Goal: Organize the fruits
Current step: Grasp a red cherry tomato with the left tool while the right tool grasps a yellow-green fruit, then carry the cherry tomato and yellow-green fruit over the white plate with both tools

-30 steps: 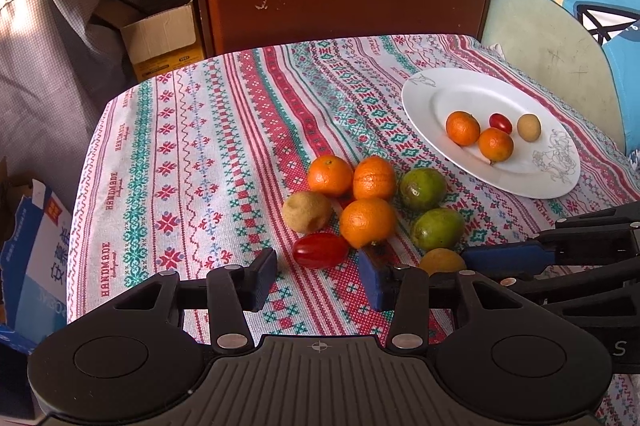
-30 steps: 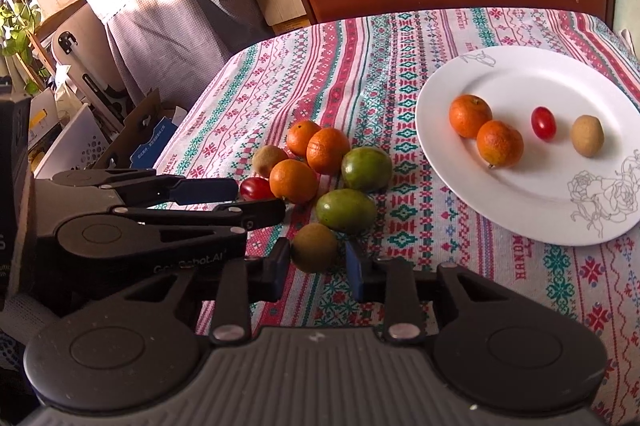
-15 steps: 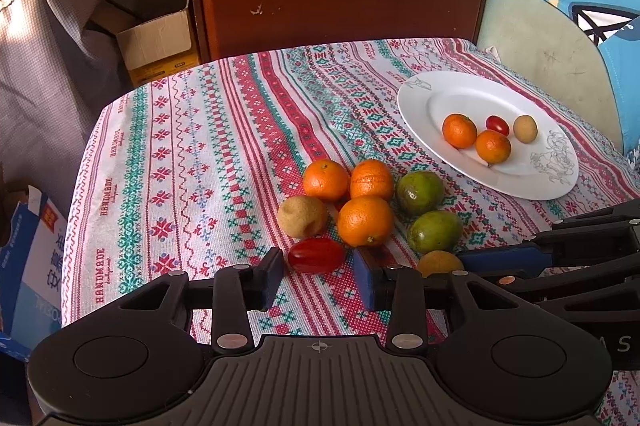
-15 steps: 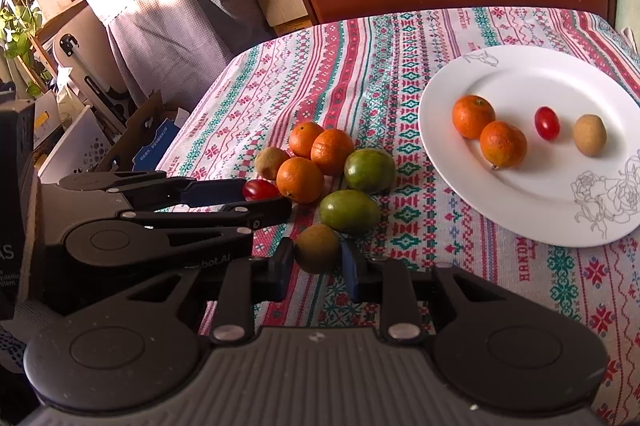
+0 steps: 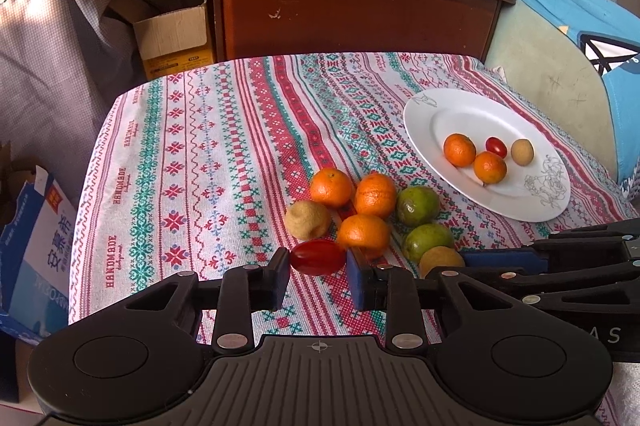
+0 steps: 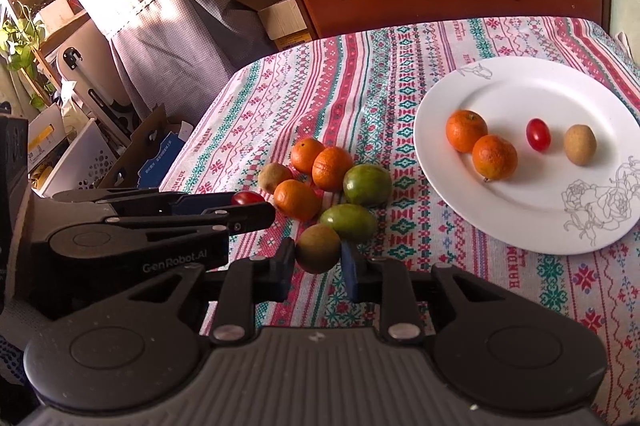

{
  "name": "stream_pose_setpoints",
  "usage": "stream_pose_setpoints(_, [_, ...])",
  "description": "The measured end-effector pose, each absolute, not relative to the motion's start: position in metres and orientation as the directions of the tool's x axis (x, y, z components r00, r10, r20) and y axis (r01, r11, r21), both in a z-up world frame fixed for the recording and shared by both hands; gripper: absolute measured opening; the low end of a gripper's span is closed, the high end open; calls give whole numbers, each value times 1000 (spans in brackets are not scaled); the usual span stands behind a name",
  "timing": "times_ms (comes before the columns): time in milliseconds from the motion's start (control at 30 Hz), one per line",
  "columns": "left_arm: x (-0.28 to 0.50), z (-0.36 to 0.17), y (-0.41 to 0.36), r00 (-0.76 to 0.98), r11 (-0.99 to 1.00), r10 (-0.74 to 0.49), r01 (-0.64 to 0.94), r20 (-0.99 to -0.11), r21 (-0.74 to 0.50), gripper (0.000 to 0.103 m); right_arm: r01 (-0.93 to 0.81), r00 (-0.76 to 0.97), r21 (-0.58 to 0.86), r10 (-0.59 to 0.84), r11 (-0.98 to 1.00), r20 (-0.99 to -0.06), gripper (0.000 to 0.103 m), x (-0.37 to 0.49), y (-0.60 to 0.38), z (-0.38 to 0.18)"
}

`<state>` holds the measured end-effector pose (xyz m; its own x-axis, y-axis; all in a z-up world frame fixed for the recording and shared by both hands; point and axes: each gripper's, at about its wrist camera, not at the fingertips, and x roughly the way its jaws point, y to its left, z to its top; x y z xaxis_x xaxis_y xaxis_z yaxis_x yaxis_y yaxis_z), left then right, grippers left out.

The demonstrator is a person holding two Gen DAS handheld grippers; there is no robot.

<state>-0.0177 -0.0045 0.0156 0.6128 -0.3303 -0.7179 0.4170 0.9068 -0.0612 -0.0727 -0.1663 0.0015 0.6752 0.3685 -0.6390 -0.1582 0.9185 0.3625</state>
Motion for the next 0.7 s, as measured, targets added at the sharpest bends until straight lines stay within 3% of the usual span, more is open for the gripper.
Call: stream_pose_setpoints(700, [-12,62,-29,646,884,-448,421,-618,-200,28,-73,806,388,283,919,-520,25,-69,-219,50])
